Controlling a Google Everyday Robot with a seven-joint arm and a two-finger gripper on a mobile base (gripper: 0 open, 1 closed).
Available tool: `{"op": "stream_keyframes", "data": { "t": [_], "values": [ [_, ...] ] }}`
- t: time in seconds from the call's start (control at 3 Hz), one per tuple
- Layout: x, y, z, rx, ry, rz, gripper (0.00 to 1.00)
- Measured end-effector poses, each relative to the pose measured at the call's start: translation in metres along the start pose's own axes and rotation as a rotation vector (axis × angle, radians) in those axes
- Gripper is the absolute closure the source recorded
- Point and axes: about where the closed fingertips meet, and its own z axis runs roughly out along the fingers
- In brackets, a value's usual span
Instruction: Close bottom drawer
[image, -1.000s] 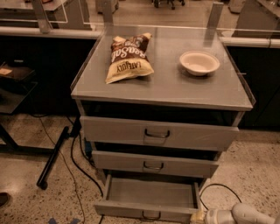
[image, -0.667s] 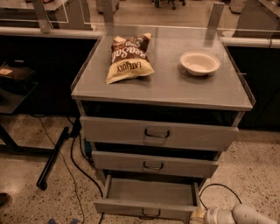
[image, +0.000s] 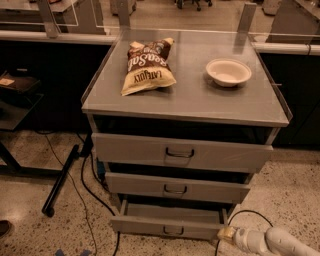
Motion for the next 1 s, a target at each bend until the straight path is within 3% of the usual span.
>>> {"op": "stream_keyframes", "data": {
  "t": [0.33,0.67,1.0],
  "values": [
    [0.0,0.0,0.001,0.0,0.001,0.001,1.0],
    [-0.007,-0.006,0.017,0.013,-0.006,0.044,1.0],
    [-0.024,0.015,0.028,-0.016,-0.038,0.046,1.0]
  ]
}}
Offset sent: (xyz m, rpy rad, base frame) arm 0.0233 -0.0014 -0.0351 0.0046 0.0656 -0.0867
